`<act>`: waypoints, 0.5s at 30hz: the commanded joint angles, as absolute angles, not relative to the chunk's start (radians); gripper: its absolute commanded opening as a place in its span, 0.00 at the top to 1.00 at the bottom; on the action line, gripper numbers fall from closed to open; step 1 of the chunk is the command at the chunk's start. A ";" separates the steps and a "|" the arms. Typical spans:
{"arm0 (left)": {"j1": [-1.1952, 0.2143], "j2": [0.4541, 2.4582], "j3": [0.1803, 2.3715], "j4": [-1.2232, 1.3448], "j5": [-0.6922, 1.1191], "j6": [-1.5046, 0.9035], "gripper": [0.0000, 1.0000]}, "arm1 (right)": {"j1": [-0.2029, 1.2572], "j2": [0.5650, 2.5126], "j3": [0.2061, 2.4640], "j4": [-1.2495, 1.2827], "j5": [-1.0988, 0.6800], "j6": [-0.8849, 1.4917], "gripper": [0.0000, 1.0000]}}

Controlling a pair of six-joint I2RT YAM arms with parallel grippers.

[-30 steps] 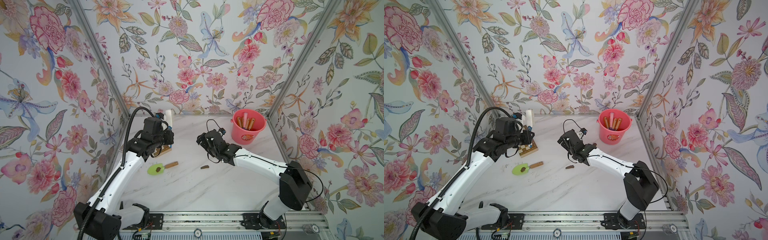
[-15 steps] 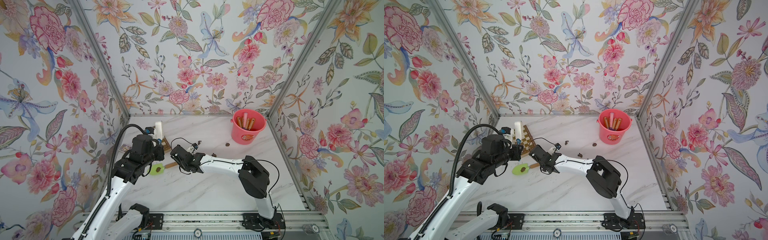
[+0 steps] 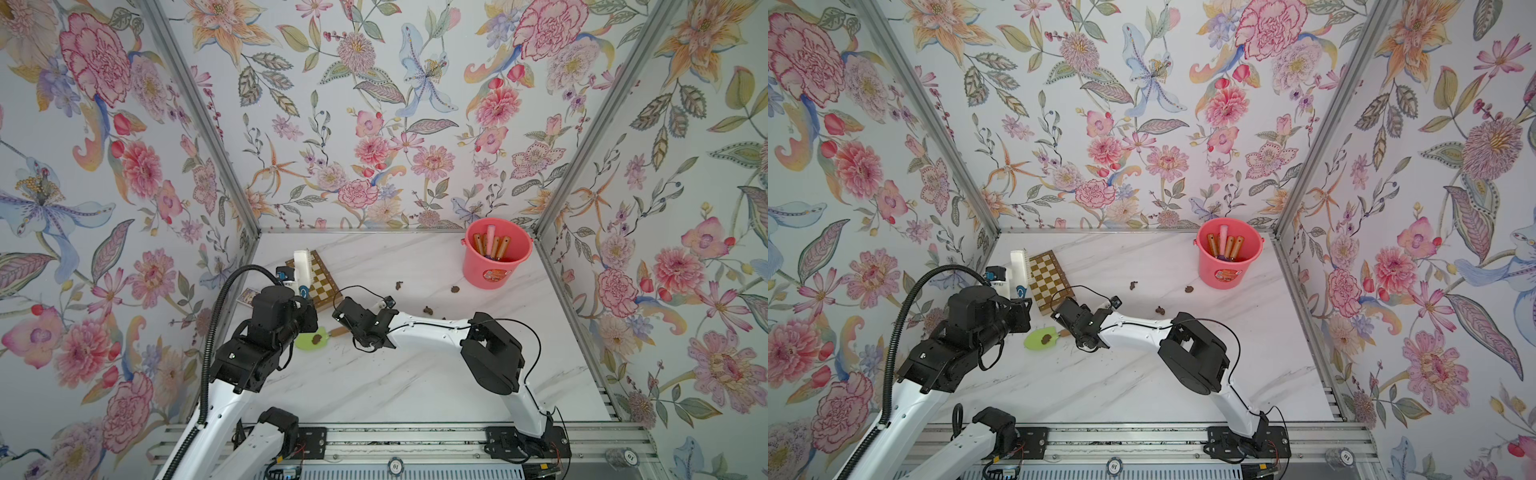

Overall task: Brush the soil off the hand trowel and place it into the bucket
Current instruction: Pick up the hand trowel from the center of the board.

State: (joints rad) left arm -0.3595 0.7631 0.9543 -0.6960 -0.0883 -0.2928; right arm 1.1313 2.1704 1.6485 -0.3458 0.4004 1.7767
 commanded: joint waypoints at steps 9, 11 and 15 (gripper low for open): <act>-0.351 0.699 0.931 -0.709 -0.170 -0.309 1.00 | 1.130 2.244 1.722 -0.373 0.388 1.824 0.43; -0.351 0.690 0.931 -0.716 -0.173 -0.307 1.00 | 1.132 2.248 1.722 -0.373 0.388 1.843 0.44; -0.351 0.683 0.927 -0.713 -0.178 -0.308 1.00 | 1.132 2.265 1.729 -0.370 0.376 1.867 0.46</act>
State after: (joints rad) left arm -0.3592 0.6933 0.9360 -0.7071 -0.1463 -0.2966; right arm 1.1313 2.2387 1.7008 -0.3477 0.3771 1.8309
